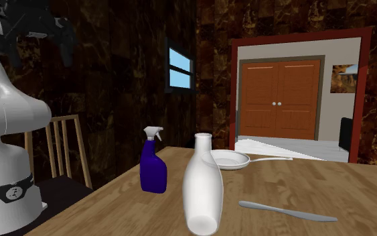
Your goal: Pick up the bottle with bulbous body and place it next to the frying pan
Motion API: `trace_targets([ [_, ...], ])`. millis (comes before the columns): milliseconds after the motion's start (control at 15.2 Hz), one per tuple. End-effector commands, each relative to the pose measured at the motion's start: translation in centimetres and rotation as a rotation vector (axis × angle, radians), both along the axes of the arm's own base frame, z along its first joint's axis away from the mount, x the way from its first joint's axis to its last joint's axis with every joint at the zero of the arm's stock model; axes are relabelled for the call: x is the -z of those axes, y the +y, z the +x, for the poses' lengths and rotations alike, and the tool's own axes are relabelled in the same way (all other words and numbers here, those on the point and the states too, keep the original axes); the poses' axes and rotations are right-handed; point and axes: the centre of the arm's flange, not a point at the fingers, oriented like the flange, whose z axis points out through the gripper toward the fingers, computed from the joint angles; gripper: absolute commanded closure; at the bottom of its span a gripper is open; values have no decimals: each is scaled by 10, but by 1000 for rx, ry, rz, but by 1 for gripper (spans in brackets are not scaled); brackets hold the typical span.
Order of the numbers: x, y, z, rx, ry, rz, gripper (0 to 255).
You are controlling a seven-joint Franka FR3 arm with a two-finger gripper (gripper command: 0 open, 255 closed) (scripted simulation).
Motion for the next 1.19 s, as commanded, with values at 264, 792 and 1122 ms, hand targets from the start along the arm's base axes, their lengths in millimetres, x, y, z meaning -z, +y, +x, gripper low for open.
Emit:
trace_targets([
  [264,18,43,31,15,9,-23,0],
  [792,57,128,93,46,27,-70,0],
  [1122,83,178,134,66,38,-99,0],
])
